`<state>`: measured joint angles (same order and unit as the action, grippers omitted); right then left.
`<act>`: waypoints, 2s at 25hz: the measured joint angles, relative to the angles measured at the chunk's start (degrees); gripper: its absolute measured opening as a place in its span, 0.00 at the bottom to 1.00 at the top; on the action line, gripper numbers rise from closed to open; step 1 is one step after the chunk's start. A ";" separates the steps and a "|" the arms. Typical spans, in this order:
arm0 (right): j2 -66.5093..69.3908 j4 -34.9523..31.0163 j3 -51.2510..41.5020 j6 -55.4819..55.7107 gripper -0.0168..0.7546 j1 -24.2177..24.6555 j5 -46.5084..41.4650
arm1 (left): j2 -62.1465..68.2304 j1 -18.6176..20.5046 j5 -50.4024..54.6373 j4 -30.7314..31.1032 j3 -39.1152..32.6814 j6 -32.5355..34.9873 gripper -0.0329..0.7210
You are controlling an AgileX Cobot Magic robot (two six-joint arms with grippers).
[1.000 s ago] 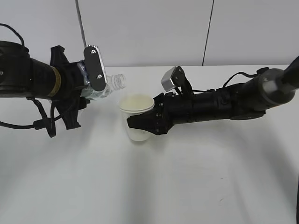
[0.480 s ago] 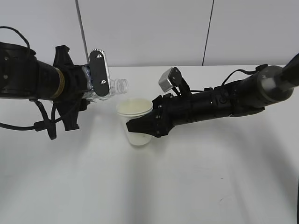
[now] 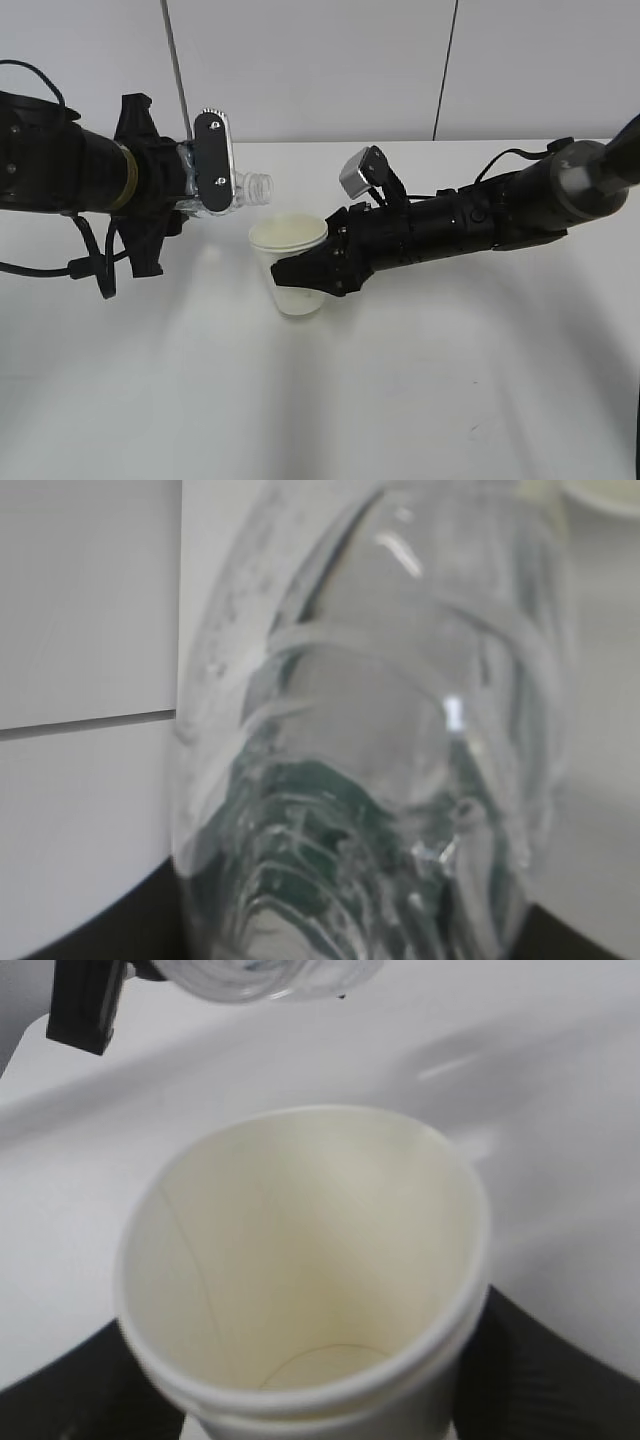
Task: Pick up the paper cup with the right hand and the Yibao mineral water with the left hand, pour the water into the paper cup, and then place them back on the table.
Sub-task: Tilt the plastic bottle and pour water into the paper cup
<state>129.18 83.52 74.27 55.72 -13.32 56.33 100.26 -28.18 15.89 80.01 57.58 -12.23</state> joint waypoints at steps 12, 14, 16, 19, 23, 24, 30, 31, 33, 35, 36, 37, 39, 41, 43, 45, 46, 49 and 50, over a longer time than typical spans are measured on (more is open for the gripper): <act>0.00 0.18 0.00 0.26 0.71 0.00 0.00 | 0.00 0.00 1.54 4.49 0.00 0.00 0.49; 0.00 0.18 0.00 0.26 0.71 0.00 0.00 | 0.00 0.00 1.55 4.90 0.00 0.00 0.49; 0.00 0.18 0.00 0.26 0.71 0.00 0.00 | 0.00 0.00 1.60 5.30 0.00 0.10 0.49; 0.00 0.18 0.00 0.26 0.71 0.00 0.00 | 0.00 0.00 1.60 6.16 0.00 0.09 0.49; 0.00 0.18 0.09 0.26 0.71 0.00 0.00 | 0.00 0.00 1.65 6.92 0.00 0.11 0.49; 0.00 0.18 0.09 0.26 0.71 0.00 0.00 | 0.00 0.00 1.65 7.05 0.00 0.11 0.49; 0.00 0.18 0.09 0.26 0.71 0.00 0.00 | 0.00 0.00 1.70 7.76 0.00 0.11 0.49; 0.00 0.18 0.09 0.26 0.71 0.00 0.00 | 0.00 0.00 1.70 7.81 0.00 0.11 0.49; 0.00 0.18 0.09 0.26 0.71 0.00 0.00 | 0.00 0.00 1.70 7.88 0.00 0.11 0.49; 0.00 0.18 0.09 0.26 0.71 0.00 0.00 | 0.00 0.00 1.76 7.98 0.00 0.11 0.49; 0.00 0.18 0.09 0.26 0.71 0.00 0.00 | 0.00 0.00 1.81 8.04 0.00 0.11 0.49; 0.00 0.18 0.09 0.26 0.71 0.00 0.00 | 0.00 0.00 1.88 8.04 0.00 0.11 0.49; 0.00 0.18 0.09 0.26 0.71 0.00 0.00 | 0.00 0.00 2.02 8.09 0.00 0.11 0.49; 0.00 0.18 0.09 0.26 0.71 0.00 0.00 | 0.00 0.00 2.34 8.61 0.00 0.11 0.49; 0.00 0.28 0.09 0.26 0.71 0.00 0.00 | 0.00 0.00 2.70 9.15 0.00 0.11 0.49; 0.00 0.27 0.09 0.26 0.71 0.00 0.00 | 0.00 0.00 2.83 9.38 0.00 0.11 0.49; 0.00 0.27 0.09 0.26 0.71 0.00 0.00 | 0.00 0.00 2.83 9.38 0.00 0.11 0.49; 0.00 0.39 0.09 0.26 0.71 0.00 0.00 | 0.00 0.00 2.85 9.50 0.00 0.11 0.49; 0.00 0.39 0.09 0.26 0.71 0.00 0.00 | 0.00 0.00 2.85 9.62 0.00 0.11 0.49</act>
<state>129.18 83.91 74.37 55.98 -13.32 56.33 100.26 -28.18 18.75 89.63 57.58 -12.12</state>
